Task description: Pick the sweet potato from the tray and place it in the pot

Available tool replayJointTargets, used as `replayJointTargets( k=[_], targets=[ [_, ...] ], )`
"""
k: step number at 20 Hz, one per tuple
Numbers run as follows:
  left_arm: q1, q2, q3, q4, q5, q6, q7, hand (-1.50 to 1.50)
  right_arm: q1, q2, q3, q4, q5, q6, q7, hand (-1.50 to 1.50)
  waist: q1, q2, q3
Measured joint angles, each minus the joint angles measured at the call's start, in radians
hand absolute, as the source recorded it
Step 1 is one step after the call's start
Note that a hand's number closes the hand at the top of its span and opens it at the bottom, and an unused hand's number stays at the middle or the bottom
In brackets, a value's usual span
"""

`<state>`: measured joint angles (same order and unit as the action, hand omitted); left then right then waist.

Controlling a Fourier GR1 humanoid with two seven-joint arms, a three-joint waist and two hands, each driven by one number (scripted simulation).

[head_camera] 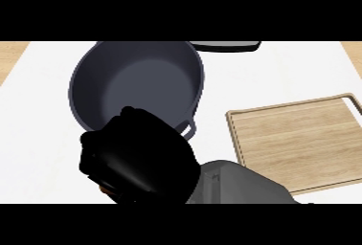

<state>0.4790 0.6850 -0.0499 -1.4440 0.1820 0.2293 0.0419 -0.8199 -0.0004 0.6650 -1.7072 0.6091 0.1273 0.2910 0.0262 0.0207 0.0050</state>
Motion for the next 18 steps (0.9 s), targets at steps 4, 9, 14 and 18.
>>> replayJointTargets(
  k=[4, 9, 14, 18],
  targets=[
    [-0.013, -0.001, 0.001, -0.003, -0.005, -0.01, 0.005, 0.0, -0.062, 0.0, -0.028, 0.11, -0.022, -0.026, -0.042, 1.5, 0.012, 0.006, -0.001],
    [-0.026, -0.002, 0.002, -0.009, -0.011, -0.024, 0.006, 0.0, -0.145, 0.0, -0.039, 0.257, -0.019, -0.049, -0.088, 1.5, 0.027, 0.009, -0.004],
    [-0.042, -0.006, 0.001, -0.014, -0.02, -0.034, 0.009, 0.0, -0.203, 0.0, -0.031, 0.396, -0.031, -0.086, -0.137, -1.5, 0.044, 0.016, -0.004],
    [-0.058, -0.007, -0.001, -0.021, -0.026, -0.047, 0.014, 0.0, -0.218, 0.0, -0.029, 0.495, -0.096, -0.108, -0.158, -1.5, 0.063, 0.022, -0.005]
  ],
)
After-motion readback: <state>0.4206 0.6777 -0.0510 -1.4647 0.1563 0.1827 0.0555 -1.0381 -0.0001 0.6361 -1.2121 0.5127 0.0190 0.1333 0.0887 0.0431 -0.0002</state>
